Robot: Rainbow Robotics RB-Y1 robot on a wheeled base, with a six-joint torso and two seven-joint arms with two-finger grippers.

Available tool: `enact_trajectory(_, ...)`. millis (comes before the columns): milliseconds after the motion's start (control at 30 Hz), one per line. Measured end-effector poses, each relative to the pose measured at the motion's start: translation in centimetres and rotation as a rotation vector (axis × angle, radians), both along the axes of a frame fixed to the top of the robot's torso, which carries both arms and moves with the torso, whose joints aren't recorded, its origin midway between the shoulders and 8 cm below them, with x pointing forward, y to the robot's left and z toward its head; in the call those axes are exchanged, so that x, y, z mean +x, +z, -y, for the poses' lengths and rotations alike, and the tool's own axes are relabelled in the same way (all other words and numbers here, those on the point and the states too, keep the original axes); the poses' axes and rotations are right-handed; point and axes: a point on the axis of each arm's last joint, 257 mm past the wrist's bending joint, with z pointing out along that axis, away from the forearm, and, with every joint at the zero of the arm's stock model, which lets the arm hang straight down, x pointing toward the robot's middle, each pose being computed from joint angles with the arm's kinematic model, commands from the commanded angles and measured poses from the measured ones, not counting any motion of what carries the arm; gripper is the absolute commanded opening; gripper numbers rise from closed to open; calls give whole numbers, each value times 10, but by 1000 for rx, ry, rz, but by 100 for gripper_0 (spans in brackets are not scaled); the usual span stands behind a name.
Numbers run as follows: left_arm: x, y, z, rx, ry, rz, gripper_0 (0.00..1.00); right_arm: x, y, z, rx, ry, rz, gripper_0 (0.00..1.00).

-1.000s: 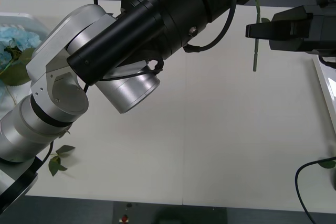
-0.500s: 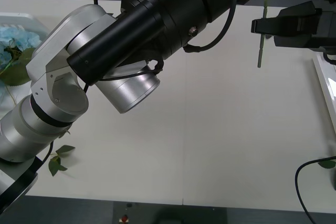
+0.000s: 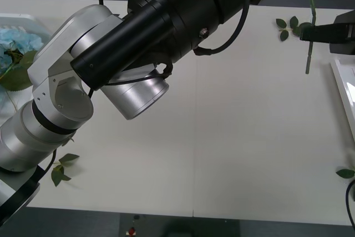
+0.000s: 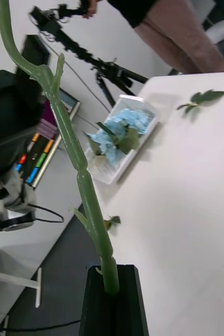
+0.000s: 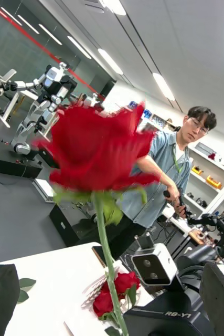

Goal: Put the red flowers into the right box and the blue flowers into the left box

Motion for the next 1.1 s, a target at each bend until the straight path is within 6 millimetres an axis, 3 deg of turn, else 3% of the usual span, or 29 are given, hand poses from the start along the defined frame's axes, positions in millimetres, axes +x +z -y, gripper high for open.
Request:
enact_trajectory(133,8,7,-14,-4,28,12,100,3,-16,36,-94,-86,-25,0)
enact_trajectory(300,14,-3,-42,1,37,-33,100,6,-45,101,-239,-254,-83,0)
enact_trajectory(667,24,-84,-99,139,81,-131,100,-3,-120,257,-390,-647,-313,0)
enact_trajectory(900,24,-125,-135,328,87,-199,100,-2,-153,338,-465,-872,-386,0)
enact_trajectory(967,18,-124,-147,384,55,-195,100,-4,-157,358,-511,-918,-389,0)
enact_trajectory(1100,12,-104,-165,390,11,-140,100,-10,-163,395,-599,-1004,-398,0)
